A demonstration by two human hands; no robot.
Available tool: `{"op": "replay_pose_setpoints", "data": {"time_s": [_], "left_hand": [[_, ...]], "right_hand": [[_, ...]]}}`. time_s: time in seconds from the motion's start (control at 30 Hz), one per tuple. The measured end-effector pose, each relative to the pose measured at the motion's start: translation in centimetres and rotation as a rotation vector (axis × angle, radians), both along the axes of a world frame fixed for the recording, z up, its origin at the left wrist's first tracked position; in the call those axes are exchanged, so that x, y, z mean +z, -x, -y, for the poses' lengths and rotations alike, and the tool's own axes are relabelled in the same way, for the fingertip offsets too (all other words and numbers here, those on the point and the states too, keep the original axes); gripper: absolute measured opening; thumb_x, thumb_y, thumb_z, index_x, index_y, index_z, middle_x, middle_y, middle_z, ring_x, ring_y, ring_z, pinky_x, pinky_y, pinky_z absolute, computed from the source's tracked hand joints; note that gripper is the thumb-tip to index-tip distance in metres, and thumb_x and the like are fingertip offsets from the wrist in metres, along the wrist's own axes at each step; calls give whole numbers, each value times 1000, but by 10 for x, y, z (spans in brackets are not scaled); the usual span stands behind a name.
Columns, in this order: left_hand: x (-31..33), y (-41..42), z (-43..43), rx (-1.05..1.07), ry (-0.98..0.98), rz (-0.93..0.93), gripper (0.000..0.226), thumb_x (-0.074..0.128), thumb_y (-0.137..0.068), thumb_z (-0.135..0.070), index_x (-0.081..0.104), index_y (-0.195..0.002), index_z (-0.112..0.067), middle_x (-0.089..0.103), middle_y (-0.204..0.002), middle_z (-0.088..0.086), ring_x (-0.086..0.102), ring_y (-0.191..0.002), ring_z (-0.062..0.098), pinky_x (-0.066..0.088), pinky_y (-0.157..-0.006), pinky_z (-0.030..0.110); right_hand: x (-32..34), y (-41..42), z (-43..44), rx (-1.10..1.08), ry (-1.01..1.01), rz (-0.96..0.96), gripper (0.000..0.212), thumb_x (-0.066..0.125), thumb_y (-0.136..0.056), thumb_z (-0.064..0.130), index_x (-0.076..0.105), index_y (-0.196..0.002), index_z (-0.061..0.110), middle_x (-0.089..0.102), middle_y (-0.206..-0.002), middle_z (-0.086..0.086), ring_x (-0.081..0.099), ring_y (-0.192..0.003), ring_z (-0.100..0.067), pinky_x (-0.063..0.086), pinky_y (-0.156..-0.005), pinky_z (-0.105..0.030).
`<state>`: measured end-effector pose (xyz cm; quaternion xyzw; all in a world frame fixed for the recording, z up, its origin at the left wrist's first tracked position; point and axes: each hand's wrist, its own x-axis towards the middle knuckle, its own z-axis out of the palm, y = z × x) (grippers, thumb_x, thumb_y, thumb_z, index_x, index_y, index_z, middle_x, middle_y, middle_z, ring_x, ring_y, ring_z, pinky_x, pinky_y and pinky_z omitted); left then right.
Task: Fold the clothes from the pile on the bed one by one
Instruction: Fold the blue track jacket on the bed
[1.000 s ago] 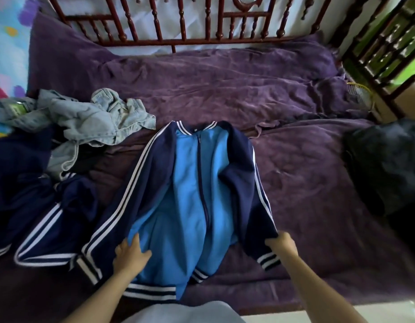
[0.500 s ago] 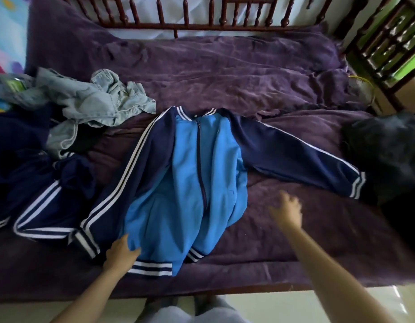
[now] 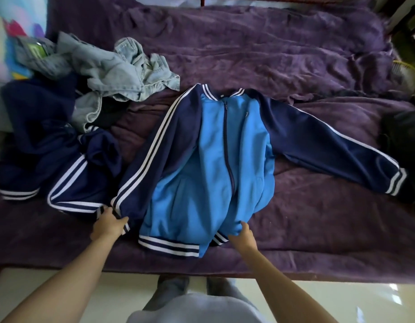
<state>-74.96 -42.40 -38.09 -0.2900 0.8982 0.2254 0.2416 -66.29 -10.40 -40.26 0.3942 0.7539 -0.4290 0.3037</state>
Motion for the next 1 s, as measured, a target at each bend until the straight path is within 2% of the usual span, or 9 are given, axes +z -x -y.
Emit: {"op": "replay_pose_setpoints", "data": {"time_s": [0.07, 0.17, 0.27, 0.43, 0.57, 0.67, 0.73, 0.87, 1.0], "left_hand": [[7, 4, 7, -37, -25, -37, 22, 62, -88, -18, 57, -96, 2, 56, -110, 20, 55, -101, 39, 44, -82, 40], [33, 23, 26, 94, -144, -305, 28, 63, -87, -15, 49, -66, -2, 57, -76, 22, 55, -74, 34, 36, -65, 37], [64, 63, 93, 379, -138, -667, 28, 61, -85, -26, 61, -86, 1, 63, -89, 28, 59, -82, 38, 43, -71, 41], [52, 85, 156, 725, -100, -737, 44, 49, -85, -27, 50, -122, -4, 56, -124, 23, 56, -109, 34, 49, -89, 42], [28, 30, 35, 489, -379, -430, 18, 50, -84, -10, 63, -90, 0, 64, -89, 30, 59, -76, 37, 41, -70, 39], [-8, -14, -24, 368, -565, -73, 38, 60, -88, -6, 52, -123, 6, 59, -120, 24, 58, -106, 37, 44, -90, 39], [-22, -30, -34, 255, -609, 66, 35, 63, -88, -11, 55, -119, 3, 61, -118, 18, 59, -108, 31, 45, -91, 35], [-23, -37, -31, 125, -663, 96, 13, 67, -85, -12, 63, -97, -8, 67, -98, 8, 63, -96, 23, 46, -82, 27], [-15, -45, -25, -80, -706, 124, 39, 74, -76, 0, 57, -108, -15, 65, -104, 1, 61, -93, 12, 47, -83, 24]], "right_hand": [[-1, -4, 3, -25, -10, 11, 54, 55, -88, 17, 34, -138, 11, 45, -134, -17, 52, -115, -33, 44, -91, -37], [0, -8, 5, -69, -31, 13, 54, 54, -87, 16, 35, -137, 8, 48, -129, -19, 54, -110, -34, 45, -86, -36], [1, -4, 4, -78, -93, 4, 53, 53, -89, 15, 35, -138, 7, 47, -131, -18, 53, -110, -33, 43, -82, -33], [-1, 7, 11, -99, -126, -10, 53, 48, -91, 14, 31, -141, 9, 44, -135, -20, 52, -112, -37, 42, -85, -38], [-5, -1, 24, -153, -68, 8, 49, 47, -92, 19, 33, -138, 10, 50, -132, -18, 53, -111, -34, 39, -78, -33], [-12, -11, 20, -217, -56, 15, 52, 52, -90, 18, 33, -137, 8, 50, -132, -19, 54, -104, -29, 43, -80, -35], [-18, -14, 8, -270, -73, 25, 65, 54, -91, 17, 21, -146, 7, 40, -143, -18, 49, -118, -31, 41, -91, -36], [-31, -9, -11, -461, 24, -55, 77, 56, -90, 9, 8, -150, 12, 30, -151, -12, 37, -133, -31, 34, -109, -40], [-38, 10, -12, -470, 130, -131, 62, 48, -89, -6, 21, -143, 6, 42, -139, -17, 45, -124, -34, 40, -100, -40]]}}
